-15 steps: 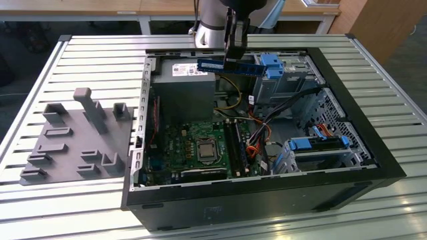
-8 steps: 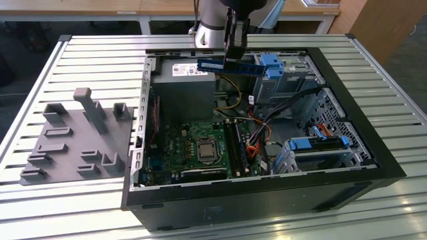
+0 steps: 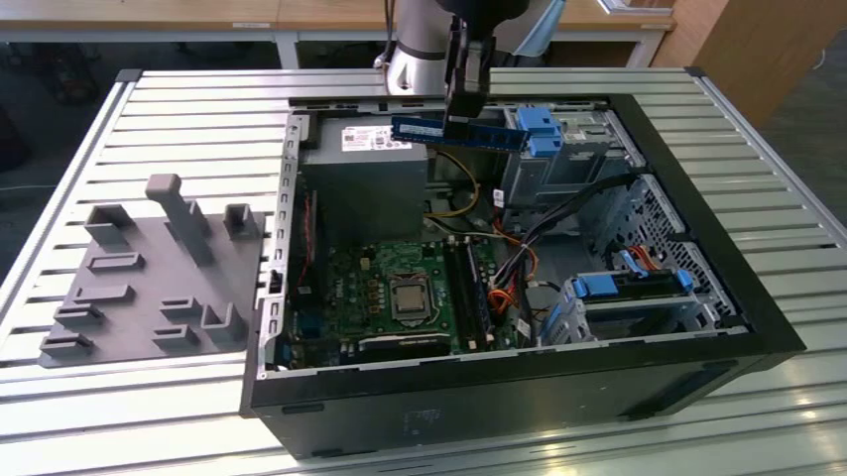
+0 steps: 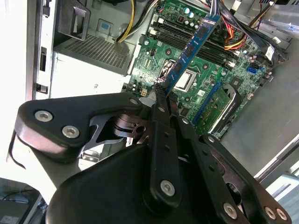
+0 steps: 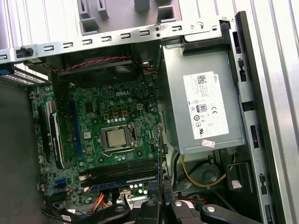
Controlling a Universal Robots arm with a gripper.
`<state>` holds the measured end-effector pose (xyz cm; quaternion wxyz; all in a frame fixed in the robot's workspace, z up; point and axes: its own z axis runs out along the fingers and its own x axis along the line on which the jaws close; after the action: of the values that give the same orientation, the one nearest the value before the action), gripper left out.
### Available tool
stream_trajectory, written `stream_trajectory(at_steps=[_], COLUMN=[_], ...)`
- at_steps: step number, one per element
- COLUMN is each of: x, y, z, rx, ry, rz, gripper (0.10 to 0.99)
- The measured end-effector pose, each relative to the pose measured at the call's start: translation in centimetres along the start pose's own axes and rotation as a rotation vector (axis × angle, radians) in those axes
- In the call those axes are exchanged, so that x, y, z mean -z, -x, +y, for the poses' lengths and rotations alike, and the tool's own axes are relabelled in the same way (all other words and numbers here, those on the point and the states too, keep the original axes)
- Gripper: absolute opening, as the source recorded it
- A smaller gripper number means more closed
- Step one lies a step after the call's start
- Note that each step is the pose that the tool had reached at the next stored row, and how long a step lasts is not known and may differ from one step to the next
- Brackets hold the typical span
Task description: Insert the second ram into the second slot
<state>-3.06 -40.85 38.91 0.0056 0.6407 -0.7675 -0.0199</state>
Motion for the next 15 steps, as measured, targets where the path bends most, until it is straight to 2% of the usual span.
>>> stream_trajectory(at_steps=[15], x=[0.0], y=[0.0], z=[0.0], rx=[-0.01], ry=[0.0], rz=[-0.0004], gripper=[0.137])
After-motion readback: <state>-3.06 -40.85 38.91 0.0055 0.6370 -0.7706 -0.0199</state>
